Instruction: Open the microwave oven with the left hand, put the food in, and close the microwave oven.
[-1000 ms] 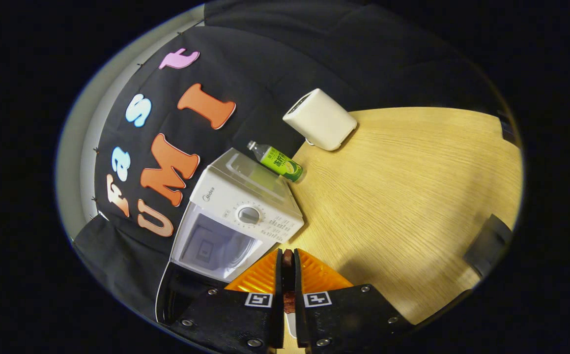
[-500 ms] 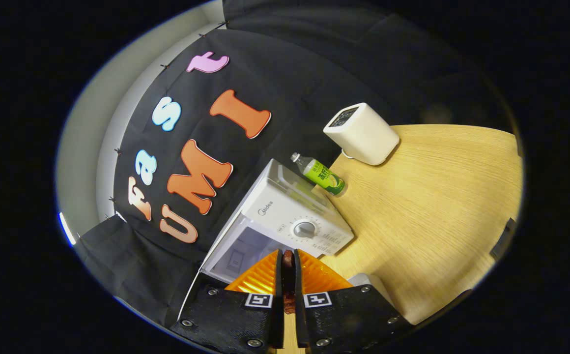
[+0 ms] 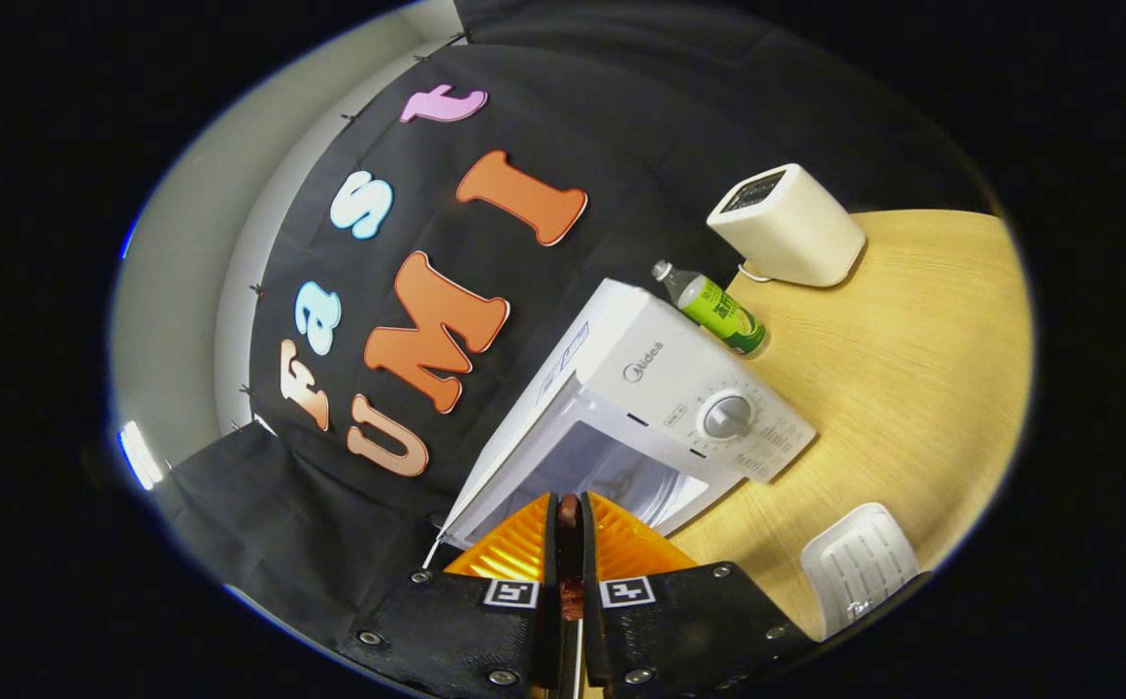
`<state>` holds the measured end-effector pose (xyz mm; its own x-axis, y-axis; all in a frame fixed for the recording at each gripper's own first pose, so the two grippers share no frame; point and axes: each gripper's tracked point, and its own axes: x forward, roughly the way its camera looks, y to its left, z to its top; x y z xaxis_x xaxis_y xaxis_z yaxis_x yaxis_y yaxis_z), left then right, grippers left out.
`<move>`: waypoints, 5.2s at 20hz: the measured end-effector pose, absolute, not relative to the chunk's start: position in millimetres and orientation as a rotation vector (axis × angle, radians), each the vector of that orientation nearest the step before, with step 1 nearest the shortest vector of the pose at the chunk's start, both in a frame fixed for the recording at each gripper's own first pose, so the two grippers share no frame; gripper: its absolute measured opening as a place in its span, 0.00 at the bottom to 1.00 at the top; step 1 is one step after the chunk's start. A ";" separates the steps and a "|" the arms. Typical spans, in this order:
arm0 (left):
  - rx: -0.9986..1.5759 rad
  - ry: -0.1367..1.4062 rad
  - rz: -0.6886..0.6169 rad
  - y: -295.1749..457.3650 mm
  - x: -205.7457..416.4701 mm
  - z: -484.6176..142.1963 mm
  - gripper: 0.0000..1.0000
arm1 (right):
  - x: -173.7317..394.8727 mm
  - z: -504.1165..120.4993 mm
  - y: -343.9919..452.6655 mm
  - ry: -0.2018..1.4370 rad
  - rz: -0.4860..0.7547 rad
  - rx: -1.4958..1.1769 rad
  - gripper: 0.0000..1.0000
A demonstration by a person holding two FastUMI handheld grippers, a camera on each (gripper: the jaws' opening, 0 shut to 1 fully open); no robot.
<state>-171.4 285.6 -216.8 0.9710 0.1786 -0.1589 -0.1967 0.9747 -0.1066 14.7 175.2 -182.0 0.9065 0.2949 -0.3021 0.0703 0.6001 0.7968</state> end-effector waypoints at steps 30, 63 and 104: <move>-0.146 0.137 0.184 316.4 -147.1 -225.8 0.89 | 164.8 -284.8 264.5 0.334 -0.126 0.508 0.26; -0.135 0.089 0.028 238.7 -138.8 -190.1 0.76 | -14.4 -153.4 101.9 0.281 0.065 0.022 0.95; -0.176 0.152 -0.494 -69.6 -49.2 -164.9 0.01 | -64.4 -69.1 -78.7 0.158 -0.125 0.014 0.95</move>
<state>-49.2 -69.6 -164.9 0.8698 -0.4826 -0.1022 0.4565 0.8660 -0.2040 -64.4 -78.7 -69.1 0.9798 -0.1232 -0.1575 0.1254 0.9921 0.0042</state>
